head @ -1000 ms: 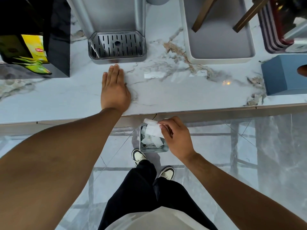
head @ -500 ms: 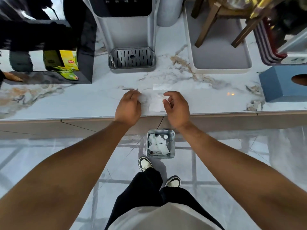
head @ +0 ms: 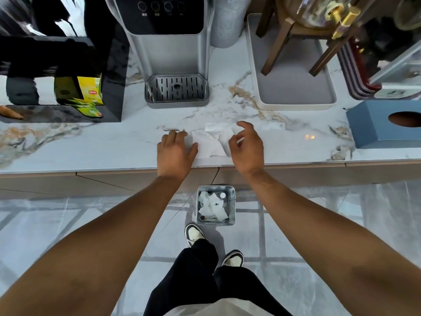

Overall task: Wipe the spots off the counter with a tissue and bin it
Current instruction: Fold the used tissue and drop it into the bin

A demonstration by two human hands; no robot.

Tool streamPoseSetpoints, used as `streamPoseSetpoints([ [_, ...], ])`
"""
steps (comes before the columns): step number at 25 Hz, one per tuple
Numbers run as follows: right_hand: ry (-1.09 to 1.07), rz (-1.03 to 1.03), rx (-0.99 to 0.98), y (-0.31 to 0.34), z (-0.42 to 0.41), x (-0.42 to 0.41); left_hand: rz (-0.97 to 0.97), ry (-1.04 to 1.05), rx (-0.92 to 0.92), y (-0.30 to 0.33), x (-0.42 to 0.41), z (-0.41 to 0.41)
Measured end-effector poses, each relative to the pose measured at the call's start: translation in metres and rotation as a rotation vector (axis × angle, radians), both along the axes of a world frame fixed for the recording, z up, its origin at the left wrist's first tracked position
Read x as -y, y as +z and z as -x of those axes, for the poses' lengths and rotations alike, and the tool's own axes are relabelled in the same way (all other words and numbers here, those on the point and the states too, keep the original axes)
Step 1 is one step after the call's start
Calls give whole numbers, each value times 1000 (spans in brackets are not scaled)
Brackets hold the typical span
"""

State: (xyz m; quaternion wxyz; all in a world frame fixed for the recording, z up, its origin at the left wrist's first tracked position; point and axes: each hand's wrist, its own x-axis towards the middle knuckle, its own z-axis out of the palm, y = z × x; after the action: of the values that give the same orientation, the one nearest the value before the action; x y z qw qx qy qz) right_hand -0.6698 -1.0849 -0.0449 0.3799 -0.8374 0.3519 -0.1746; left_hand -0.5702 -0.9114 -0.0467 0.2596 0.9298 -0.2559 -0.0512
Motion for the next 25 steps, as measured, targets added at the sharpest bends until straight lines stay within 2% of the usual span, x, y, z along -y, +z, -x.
streamPoseSetpoints([
  [2,-78,38,-105,-2,8,11,-16,70,-50,2,5,0],
  [6,-1,50,-373,-8,10,15,-124,69,-105,2,13,4],
  [13,35,155,-371,-5,17,5,-91,-38,-61,-2,6,16],
  [20,-30,45,-295,0,37,-13,-40,10,-68,0,-9,45],
  [25,7,-91,-207,1,69,-18,64,157,-188,7,-14,79],
])
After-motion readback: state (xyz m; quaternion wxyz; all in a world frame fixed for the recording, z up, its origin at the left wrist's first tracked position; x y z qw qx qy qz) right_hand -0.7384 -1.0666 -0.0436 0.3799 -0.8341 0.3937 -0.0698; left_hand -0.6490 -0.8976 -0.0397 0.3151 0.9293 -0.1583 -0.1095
